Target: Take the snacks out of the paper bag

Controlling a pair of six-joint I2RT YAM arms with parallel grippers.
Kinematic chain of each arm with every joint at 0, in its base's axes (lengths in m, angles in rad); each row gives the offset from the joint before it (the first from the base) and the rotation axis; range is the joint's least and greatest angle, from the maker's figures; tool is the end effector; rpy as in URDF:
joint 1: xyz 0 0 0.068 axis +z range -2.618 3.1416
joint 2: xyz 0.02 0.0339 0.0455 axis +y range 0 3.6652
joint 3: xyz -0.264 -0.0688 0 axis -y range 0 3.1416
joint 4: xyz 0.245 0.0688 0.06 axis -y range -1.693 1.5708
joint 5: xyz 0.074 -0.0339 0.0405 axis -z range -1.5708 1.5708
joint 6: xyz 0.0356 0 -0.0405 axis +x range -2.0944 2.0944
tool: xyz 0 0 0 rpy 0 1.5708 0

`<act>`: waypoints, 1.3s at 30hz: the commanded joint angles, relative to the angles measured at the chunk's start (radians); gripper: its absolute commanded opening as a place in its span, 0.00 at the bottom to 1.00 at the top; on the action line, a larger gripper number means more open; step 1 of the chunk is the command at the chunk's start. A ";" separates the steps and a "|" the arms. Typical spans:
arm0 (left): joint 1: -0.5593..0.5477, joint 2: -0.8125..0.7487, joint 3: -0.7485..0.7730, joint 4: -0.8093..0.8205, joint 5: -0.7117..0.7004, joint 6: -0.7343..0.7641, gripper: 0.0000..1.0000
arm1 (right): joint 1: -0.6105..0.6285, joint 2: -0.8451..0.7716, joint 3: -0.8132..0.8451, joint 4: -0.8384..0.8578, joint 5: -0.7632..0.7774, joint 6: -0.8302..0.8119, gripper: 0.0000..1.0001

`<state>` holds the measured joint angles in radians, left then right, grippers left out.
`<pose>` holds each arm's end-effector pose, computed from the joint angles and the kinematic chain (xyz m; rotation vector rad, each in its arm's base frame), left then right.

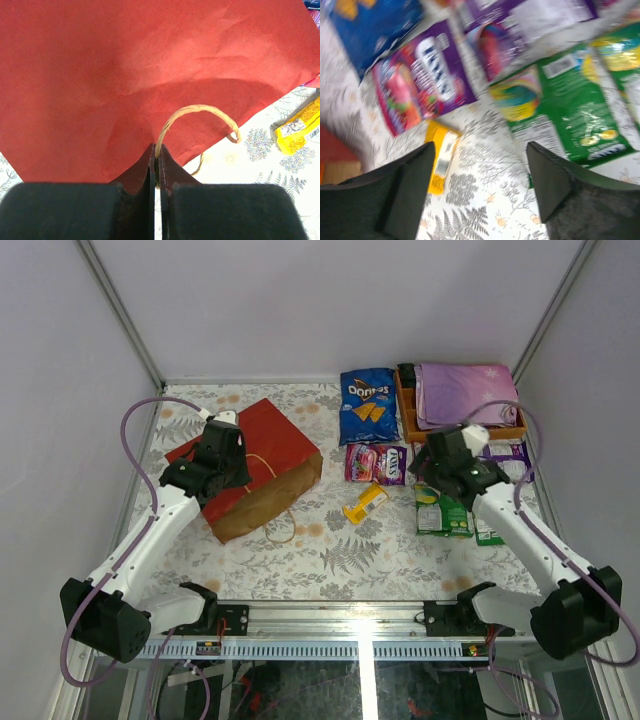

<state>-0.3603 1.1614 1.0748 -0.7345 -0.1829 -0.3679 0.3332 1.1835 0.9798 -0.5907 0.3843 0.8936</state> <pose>0.2254 -0.0780 0.3145 -0.0948 2.3761 -0.1293 0.2381 0.0683 0.2908 0.8093 2.1526 0.1750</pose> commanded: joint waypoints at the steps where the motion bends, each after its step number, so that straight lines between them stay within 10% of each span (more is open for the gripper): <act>1: -0.006 0.000 0.001 0.043 -0.003 0.014 0.00 | 0.230 0.126 0.074 0.064 -0.020 -0.096 0.73; 10: -0.006 0.003 -0.006 0.043 -0.007 0.015 0.00 | 0.516 0.590 0.330 0.056 0.074 -0.239 0.61; 39: -0.008 -0.002 -0.012 0.044 -0.003 0.018 0.00 | 0.514 0.748 0.265 0.320 -0.025 -0.429 0.46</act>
<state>-0.3603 1.1622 1.0744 -0.7345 -0.1833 -0.3672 0.8516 1.9404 1.2926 -0.3340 0.4129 0.4931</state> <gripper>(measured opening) 0.006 0.464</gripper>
